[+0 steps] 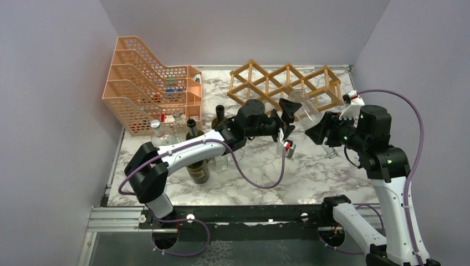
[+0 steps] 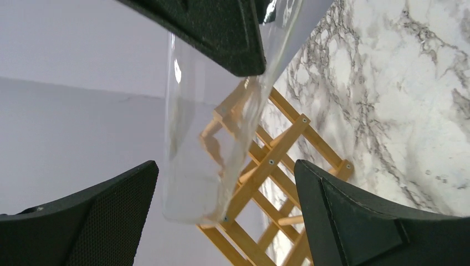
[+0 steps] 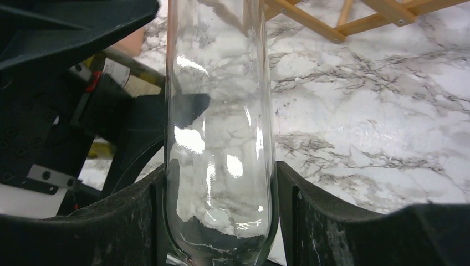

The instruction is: Put the wine bottle on the wine rack

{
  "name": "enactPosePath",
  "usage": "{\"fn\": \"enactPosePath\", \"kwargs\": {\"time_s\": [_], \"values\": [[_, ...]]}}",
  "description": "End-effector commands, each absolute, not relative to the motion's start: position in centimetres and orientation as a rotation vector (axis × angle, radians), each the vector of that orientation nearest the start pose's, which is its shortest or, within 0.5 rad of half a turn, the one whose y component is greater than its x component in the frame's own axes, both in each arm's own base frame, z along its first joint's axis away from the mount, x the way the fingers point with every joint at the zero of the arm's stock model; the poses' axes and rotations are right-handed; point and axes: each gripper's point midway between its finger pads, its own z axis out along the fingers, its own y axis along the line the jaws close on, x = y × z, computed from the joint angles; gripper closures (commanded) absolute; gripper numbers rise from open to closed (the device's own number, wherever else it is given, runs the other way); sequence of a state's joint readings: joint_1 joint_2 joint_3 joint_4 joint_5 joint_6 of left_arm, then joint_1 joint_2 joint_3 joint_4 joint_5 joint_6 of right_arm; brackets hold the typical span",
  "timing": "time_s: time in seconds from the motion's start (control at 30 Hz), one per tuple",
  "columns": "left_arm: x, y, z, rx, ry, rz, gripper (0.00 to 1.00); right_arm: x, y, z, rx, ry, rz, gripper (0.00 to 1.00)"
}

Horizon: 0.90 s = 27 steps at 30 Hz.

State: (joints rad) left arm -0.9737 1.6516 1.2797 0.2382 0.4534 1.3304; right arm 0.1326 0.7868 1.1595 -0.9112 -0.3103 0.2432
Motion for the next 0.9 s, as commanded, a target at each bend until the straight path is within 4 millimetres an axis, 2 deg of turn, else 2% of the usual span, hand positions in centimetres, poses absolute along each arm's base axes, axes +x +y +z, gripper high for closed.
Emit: {"fn": "enactPosePath", "kwargs": {"time_s": [0.0,0.07,0.2,0.4,0.57,0.77,0.87], "values": [[25.9,-44.1,35.2,1.477,0.465,-0.171,0.01,23.4,7.7,31.6,0.039,1.985,0.471,0.99],[25.3,-43.0,36.6,1.417,0.528,-0.231,0.01,23.8,7.6,30.6,0.055,1.998,0.461,0.99],[24.9,-40.6,39.6,1.204,0.762,-0.411,0.01,24.2,7.8,27.2,0.060,2.059,0.466,0.99],[25.6,-35.3,42.0,0.789,1.126,-0.587,0.01,23.8,8.0,23.3,0.078,2.135,0.477,0.99],[25.2,-31.2,42.0,0.527,1.368,-0.674,0.01,24.3,7.2,20.7,0.175,2.186,0.439,0.99],[23.7,-27.6,40.9,0.484,1.485,-0.644,0.01,25.5,7.0,17.8,0.265,2.218,0.425,0.99],[22.8,-26.2,40.8,0.481,1.489,-0.641,0.01,26.1,6.8,16.6,0.308,2.214,0.419,0.99]]}}
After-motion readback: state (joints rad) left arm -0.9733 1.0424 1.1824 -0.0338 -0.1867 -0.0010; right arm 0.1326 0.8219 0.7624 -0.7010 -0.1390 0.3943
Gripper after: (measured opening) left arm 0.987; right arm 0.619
